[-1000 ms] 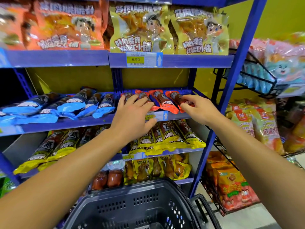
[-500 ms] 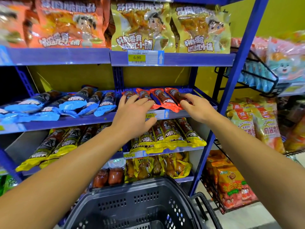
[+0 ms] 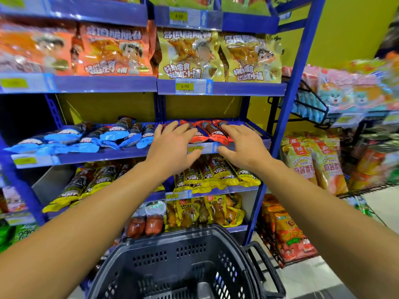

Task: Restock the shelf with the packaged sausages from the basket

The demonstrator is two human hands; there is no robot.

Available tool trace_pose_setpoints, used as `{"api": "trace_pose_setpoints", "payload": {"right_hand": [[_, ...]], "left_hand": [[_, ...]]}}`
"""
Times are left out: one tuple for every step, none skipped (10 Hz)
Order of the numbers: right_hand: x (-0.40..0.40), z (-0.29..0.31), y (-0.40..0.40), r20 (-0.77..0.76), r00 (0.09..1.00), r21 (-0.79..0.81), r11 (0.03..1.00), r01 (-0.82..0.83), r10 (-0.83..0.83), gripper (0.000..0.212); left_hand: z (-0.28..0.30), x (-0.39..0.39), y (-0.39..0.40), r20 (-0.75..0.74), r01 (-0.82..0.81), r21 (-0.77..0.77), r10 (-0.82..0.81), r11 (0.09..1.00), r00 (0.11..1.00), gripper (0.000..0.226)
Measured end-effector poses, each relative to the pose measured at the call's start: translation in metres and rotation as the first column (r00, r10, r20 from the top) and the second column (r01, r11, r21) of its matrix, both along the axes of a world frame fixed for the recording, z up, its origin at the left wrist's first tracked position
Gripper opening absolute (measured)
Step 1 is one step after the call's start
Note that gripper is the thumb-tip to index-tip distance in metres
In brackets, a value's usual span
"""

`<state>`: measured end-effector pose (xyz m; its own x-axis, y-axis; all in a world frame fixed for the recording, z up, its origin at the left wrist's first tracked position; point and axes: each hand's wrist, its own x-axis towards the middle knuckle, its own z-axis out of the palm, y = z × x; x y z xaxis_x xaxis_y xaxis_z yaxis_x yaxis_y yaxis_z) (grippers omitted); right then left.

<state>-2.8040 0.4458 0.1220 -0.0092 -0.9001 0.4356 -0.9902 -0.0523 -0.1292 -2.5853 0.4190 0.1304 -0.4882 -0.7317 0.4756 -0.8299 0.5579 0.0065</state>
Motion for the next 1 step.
{"api": "trace_pose_setpoints", "payload": {"right_hand": [[0.0198, 0.0058, 0.0195, -0.051, 0.999, -0.019, 1.0, -0.008, 0.007, 0.077]], "left_hand": [[0.0067, 0.0153, 0.0176, -0.008, -0.016, -0.027, 0.016, 1.0, 1.0, 0.065]]}}
